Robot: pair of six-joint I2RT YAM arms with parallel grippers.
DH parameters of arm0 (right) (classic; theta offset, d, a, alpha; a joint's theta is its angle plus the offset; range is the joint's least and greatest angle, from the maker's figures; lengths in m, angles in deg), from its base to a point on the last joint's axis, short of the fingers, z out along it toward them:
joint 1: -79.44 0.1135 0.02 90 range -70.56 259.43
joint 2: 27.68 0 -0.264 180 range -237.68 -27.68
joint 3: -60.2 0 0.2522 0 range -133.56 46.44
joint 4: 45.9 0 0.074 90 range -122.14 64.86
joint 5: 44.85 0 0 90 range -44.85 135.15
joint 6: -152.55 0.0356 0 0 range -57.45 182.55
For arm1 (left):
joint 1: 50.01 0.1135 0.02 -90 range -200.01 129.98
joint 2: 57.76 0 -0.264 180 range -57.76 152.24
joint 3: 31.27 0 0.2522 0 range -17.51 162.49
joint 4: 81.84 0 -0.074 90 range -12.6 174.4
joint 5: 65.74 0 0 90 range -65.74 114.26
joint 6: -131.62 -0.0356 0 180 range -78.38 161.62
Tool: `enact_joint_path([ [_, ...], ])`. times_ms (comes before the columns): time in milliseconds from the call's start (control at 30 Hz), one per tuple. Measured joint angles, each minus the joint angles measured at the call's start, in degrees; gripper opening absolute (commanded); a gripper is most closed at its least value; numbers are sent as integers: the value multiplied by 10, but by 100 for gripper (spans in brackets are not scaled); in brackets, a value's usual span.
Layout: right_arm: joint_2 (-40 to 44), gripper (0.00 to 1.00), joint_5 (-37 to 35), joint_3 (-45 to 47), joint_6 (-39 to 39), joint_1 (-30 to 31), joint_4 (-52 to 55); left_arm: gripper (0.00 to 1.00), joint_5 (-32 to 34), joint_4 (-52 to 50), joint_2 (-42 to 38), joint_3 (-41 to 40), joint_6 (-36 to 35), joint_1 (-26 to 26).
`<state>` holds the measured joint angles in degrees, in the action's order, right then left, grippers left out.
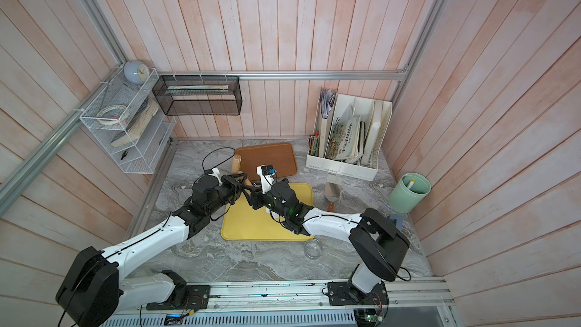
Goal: Roll out the dumpling wrappers from the dough
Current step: Pick up the rolling pin from the center of the board.
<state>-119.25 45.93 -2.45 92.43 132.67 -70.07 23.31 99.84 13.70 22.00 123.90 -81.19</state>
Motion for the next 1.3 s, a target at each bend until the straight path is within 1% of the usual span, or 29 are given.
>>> enact_joint_path([
  [33, 1, 0, -2, 2, -2, -3, 0, 1, 3, 0, 0, -1, -1, 0],
  [100, 6, 0, -6, 7, -6, -2, 1, 22, 3, 2, 0, -5, 3, -2],
  [167, 22, 0, -10, 19, -11, 1, 7, 51, 0, 10, -7, -14, 3, -7],
  [200, 32, 0, -10, 24, -11, 1, 13, 60, -1, 12, -12, -17, 0, -8],
  [267, 58, 0, -9, 32, -10, -3, 38, 72, -1, 9, -31, -23, -11, -6],
  [300, 71, 0, -6, 33, -9, -8, 52, 77, 0, 5, -43, -24, -24, -5],
  [333, 85, 0, 2, 33, -3, -17, 66, 78, 1, 0, -58, -24, -41, -3],
  [400, 112, 0, 28, 33, 12, -43, 93, 79, 10, -19, -92, -24, -88, -2],
  [433, 125, 0, 49, 33, 23, -64, 107, 78, 14, -30, -110, -23, -124, -2],
  [467, 138, 0, 73, 33, 34, -88, 122, 74, 16, -38, -125, -23, -167, -2],
  [500, 147, 0, 92, 33, 41, -107, 135, 67, 17, -48, -136, -21, -216, -2],
  [533, 158, 0, 110, 33, 47, -128, 153, 64, 17, -58, -144, -17, -276, -3],
  [600, 180, 0, 138, 33, 47, -152, 196, 62, 14, -70, -150, -10, -415, -9],
  [633, 192, 0, 154, 32, 43, -156, 224, 62, 12, -75, -151, -7, -501, -17],
  [667, 203, 0, 173, 29, 38, -157, 257, 58, 10, -78, -151, -6, -600, -30],
  [700, 211, 0, 187, 26, 32, -157, 280, 53, 8, -82, -152, -7, -674, -40],
  [733, 220, 0, 203, 23, 26, -157, 308, 51, 5, -81, -153, -11, -758, -52],
  [767, 227, 0, 217, 19, 19, -157, 336, 51, -6, -76, -154, -18, -847, -62],
  [867, 245, 0, 246, 13, 0, -157, 408, 57, -57, -53, -157, -52, -1060, -67],
  [933, 253, 0, 260, 13, -9, -157, 444, 63, -95, -47, -155, -71, -1163, -64],
  [1000, 262, 0, 271, 13, -17, -157, 474, 65, -138, -60, -143, -70, -1241, -60],
  [1067, 273, 0, 280, 14, -22, -157, 497, 65, -182, -81, -120, -57, -1300, -58],
  [1200, 296, 0, 292, 25, -24, -155, 505, 65, -227, -87, -81, -44, -1360, -68],
  [1300, 299, 0, 294, 35, -23, -151, 504, 65, -233, -85, -55, -41, -1384, -84],
])
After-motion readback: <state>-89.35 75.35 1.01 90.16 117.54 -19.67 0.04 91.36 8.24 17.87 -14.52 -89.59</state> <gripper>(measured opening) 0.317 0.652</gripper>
